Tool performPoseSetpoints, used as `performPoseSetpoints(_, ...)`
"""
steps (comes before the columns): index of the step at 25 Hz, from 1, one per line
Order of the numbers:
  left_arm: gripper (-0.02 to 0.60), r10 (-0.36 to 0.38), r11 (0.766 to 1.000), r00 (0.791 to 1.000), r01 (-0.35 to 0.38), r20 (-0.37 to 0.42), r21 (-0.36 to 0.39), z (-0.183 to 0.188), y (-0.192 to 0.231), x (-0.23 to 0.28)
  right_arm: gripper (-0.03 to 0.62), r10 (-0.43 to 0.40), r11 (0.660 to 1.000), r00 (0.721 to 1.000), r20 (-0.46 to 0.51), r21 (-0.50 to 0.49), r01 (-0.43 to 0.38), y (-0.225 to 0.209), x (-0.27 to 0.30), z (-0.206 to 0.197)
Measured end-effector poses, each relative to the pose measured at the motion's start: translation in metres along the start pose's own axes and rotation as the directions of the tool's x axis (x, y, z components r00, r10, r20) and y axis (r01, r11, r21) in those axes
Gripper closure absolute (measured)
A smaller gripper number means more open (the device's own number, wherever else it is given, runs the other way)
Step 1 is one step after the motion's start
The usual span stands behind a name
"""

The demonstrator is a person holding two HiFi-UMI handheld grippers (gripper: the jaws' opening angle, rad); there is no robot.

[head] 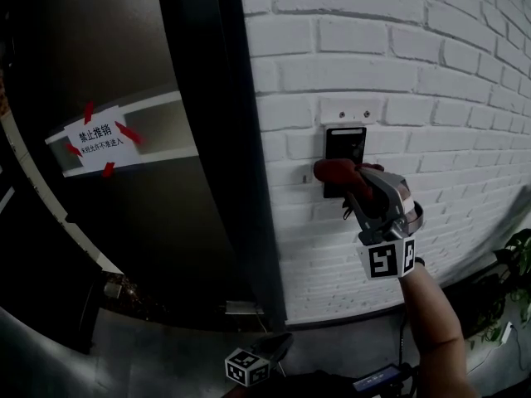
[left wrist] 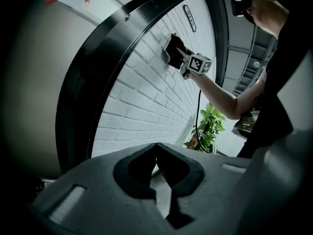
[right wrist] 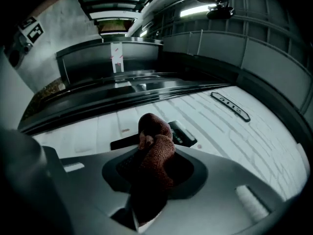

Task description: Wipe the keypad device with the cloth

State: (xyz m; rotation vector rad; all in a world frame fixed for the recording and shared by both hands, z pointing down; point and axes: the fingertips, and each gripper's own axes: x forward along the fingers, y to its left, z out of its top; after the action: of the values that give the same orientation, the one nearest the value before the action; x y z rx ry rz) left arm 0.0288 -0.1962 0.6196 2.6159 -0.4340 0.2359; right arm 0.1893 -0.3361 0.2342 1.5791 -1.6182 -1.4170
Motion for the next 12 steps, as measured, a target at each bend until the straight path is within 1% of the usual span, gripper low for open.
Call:
performPoseSetpoints(2, 0.577, 0.002, 1.000, 1.000, -0.002, 0.002, 0.005, 0.003, 0.001, 0.000, 0.499, 0.092, 0.996, 0.996, 0.007, 0.007, -0.093, 0.024, -0.006, -0.006)
performPoseSetpoints(4, 0.577, 0.003, 1.000, 1.000, -0.003, 0.002, 0.004, 0.003, 0.000, 0.001, 0.492, 0.179, 0.984, 0.984, 0.010, -0.008, -0.179, 0.039, -0.011, -0.012)
performPoseSetpoints(6, 0.577, 0.000, 1.000, 1.000, 0.000, -0.002, 0.003, 0.001, -0.002, 0.003, 0.485, 0.232, 0.972, 0.973, 0.003, -0.045, -0.232, 0.044, -0.014, -0.015)
performPoseSetpoints(7, 0.577, -0.003, 1.000, 1.000, 0.003, -0.005, 0.003, 0.000, -0.003, 0.004, 0.484, 0.243, 0.967, 0.970, -0.005, -0.076, -0.243, 0.045, -0.013, -0.014)
performPoseSetpoints(9, 0.577, -0.007, 1.000, 1.000, 0.007, -0.008, 0.005, -0.001, -0.003, 0.006, 0.479, 0.251, 0.952, 0.968, -0.018, -0.176, -0.250, 0.047, -0.005, -0.003)
performPoseSetpoints(11, 0.577, -0.014, 1.000, 1.000, 0.014, -0.007, 0.004, 0.000, -0.005, 0.009, 0.479, 0.240, 0.928, 0.971, -0.012, -0.292, -0.233, 0.042, 0.011, 0.017)
performPoseSetpoints(12, 0.577, -0.019, 1.000, 1.000, 0.019, -0.006, 0.005, 0.001, -0.006, 0.010, 0.479, 0.220, 0.920, 0.976, -0.001, -0.332, -0.208, 0.034, 0.020, 0.028)
